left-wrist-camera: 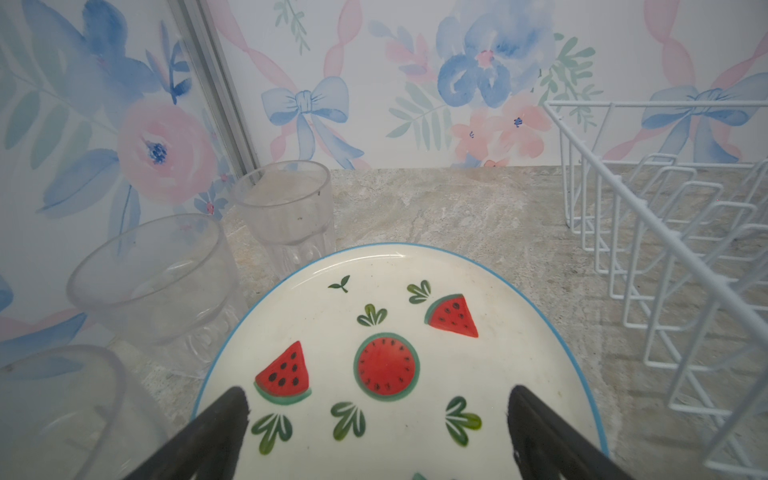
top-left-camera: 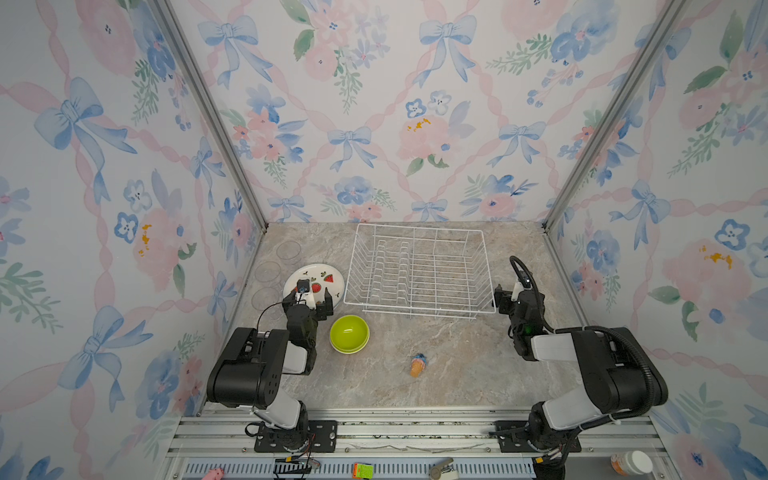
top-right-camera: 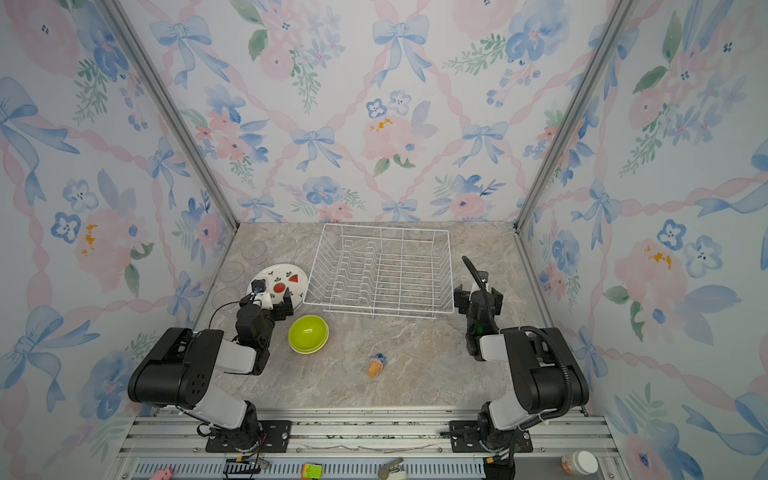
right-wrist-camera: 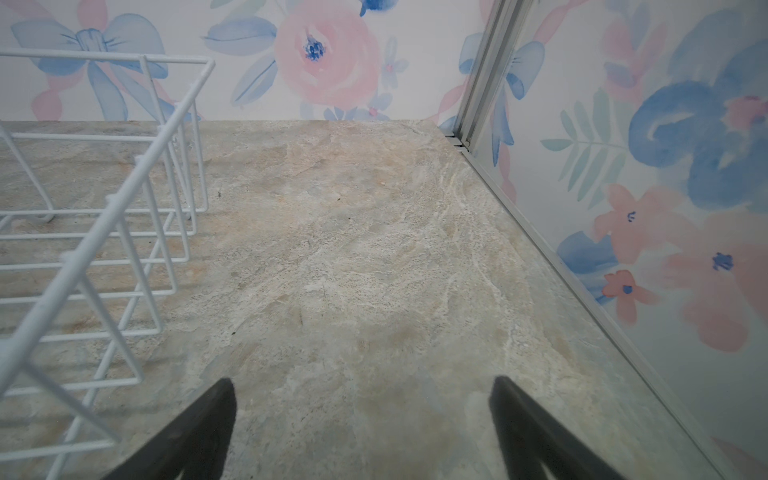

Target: Unload the mixed dishes from the dish rack

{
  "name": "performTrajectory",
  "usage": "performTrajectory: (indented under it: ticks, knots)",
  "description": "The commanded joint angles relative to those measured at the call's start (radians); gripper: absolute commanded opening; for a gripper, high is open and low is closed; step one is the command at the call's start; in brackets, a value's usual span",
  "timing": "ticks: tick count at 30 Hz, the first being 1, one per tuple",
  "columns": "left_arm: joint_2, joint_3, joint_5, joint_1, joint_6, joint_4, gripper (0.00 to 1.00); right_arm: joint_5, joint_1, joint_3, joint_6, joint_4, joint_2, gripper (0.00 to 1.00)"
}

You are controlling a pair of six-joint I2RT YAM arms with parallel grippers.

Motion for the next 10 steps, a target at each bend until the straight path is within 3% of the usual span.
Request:
performTrajectory:
  ticks: [1, 10]
  knots:
    - [0.008, -0.002, 0.013, -0.001, 0.015, 0.024, 0.98, -0.028, -0.005, -0.007, 0.005, 0.039, 0.010, 0.97]
    - [0.007, 0.007, 0.056, 0.021, 0.003, -0.001, 0.98, -0.046, -0.013, -0.004, 0.007, 0.029, 0.010, 0.97]
